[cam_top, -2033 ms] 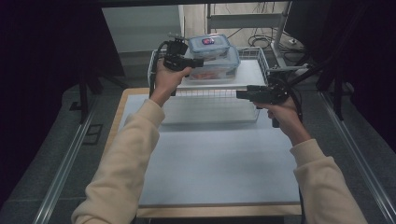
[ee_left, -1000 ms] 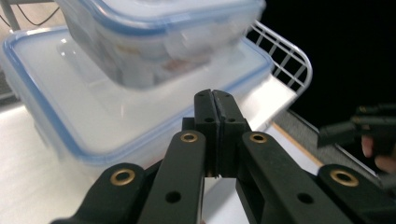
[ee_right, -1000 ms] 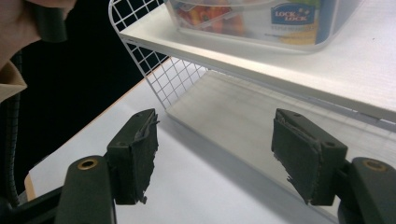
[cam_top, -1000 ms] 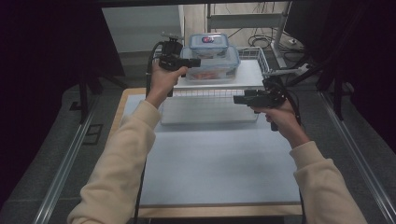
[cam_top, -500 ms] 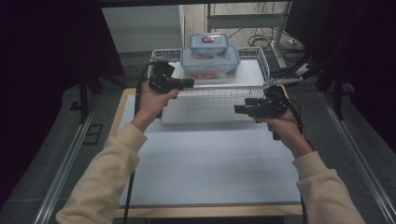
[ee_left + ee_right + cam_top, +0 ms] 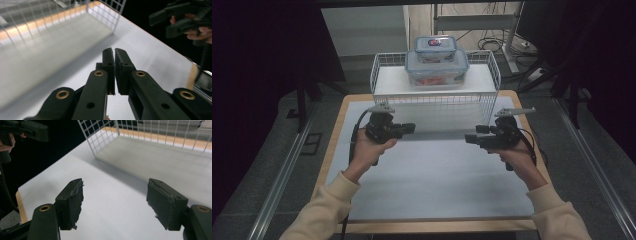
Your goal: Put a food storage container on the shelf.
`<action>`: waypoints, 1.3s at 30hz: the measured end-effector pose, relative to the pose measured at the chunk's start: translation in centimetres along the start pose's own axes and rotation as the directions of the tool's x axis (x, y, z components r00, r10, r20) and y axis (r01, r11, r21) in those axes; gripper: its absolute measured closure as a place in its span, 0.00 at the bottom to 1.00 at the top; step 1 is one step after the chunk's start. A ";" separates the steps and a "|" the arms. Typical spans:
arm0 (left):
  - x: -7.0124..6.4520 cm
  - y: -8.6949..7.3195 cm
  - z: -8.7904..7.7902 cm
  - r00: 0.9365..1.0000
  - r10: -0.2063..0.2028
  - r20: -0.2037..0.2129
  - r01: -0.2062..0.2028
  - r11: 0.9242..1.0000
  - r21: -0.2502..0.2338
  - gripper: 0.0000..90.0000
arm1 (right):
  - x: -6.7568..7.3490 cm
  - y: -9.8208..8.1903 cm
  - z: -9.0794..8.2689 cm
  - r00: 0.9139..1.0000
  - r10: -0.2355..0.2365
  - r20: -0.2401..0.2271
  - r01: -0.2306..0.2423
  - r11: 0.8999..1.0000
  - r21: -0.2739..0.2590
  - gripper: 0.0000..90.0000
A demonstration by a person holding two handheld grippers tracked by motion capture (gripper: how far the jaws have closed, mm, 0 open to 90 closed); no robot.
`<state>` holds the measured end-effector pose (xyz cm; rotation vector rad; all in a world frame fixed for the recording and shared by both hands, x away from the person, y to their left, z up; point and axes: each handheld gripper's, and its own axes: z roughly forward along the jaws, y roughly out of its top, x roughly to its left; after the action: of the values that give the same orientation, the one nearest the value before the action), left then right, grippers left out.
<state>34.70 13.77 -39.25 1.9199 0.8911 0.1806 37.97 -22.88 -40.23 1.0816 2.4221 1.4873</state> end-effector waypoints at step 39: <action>0.4 -11.7 2.2 0.993 -0.068 -0.094 0.080 0.988 0.132 0.36 | -1.0 -11.4 0.0 0.996 -0.008 0.089 0.001 0.997 0.076 0.29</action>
<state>30.12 15.47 -50.07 2.0136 1.0563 0.1660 32.81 -26.61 -49.79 1.1306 2.4365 1.3254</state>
